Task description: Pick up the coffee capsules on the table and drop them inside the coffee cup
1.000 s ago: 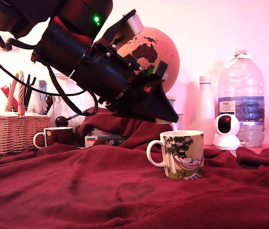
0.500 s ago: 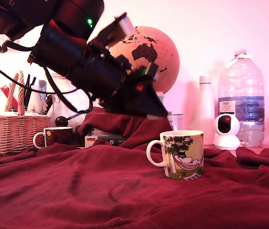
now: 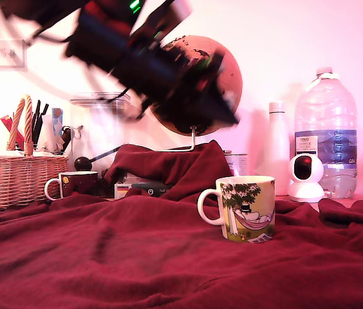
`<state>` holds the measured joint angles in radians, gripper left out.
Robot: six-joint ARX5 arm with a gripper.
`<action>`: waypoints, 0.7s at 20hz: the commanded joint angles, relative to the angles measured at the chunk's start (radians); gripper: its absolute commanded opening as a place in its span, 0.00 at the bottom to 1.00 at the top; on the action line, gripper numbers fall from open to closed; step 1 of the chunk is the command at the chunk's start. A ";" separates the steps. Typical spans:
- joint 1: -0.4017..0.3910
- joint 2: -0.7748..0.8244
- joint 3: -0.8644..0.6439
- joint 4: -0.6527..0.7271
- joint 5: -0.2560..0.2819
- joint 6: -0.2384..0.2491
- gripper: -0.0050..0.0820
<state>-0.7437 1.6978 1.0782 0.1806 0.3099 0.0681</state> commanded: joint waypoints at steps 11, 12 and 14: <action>0.000 0.267 0.379 -0.431 0.015 0.046 0.30; 0.000 0.293 0.412 -0.460 0.015 0.046 0.30; 0.000 0.346 0.475 -0.535 0.015 0.047 0.30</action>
<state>-0.7433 1.9957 1.5471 -0.3344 0.3210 0.1097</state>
